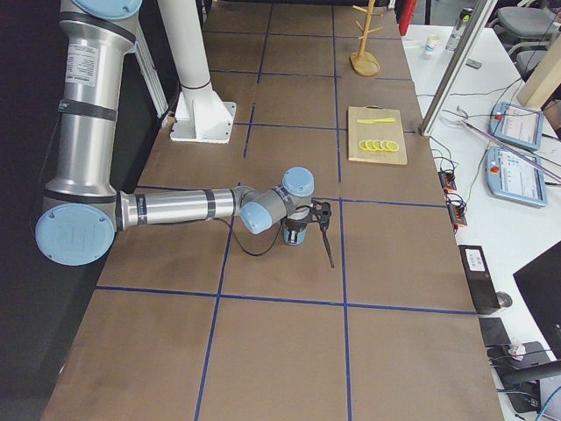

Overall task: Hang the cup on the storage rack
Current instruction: 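Grasp the teal mug by its rim with the right gripper and lift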

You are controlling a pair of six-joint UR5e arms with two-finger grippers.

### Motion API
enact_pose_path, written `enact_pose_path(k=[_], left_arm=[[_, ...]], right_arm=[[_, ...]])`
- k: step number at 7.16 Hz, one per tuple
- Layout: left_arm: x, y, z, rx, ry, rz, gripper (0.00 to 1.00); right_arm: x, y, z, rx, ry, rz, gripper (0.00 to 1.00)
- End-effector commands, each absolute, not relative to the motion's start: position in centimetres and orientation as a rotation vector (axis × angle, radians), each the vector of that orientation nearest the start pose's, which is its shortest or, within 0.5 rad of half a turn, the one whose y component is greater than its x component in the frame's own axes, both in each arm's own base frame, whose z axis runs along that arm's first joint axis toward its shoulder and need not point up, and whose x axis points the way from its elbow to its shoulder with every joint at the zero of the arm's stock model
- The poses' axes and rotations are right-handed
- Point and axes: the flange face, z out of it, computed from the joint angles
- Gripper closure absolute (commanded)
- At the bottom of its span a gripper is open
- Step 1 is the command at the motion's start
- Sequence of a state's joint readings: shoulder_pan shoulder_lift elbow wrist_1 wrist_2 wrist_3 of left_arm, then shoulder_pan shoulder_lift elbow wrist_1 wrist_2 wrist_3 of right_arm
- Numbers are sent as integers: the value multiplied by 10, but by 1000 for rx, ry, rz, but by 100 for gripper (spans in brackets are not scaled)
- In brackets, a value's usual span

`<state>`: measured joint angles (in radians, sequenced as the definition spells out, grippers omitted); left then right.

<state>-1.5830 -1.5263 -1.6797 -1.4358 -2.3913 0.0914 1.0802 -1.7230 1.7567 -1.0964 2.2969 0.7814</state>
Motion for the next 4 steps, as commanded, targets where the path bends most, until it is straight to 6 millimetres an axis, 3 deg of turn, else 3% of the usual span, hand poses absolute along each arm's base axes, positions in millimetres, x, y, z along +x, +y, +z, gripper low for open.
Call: enact_pose_path(k=[1,2,3,4], left_arm=[[-66,-468,634,-19,822,47,0],[-66,-467,629,-11,822,50,0],[-66,-465,628,-9,822,50,0],[-66,-465,625,-5,823,51,0]], right_arm=[[-118,-443,545,-59,-899,171,100],[-114,-454,499,-90,-883,205,100],[-121,-471,438,-126,-867,248,100],[-139,-495,380,-168,-871,332,100]])
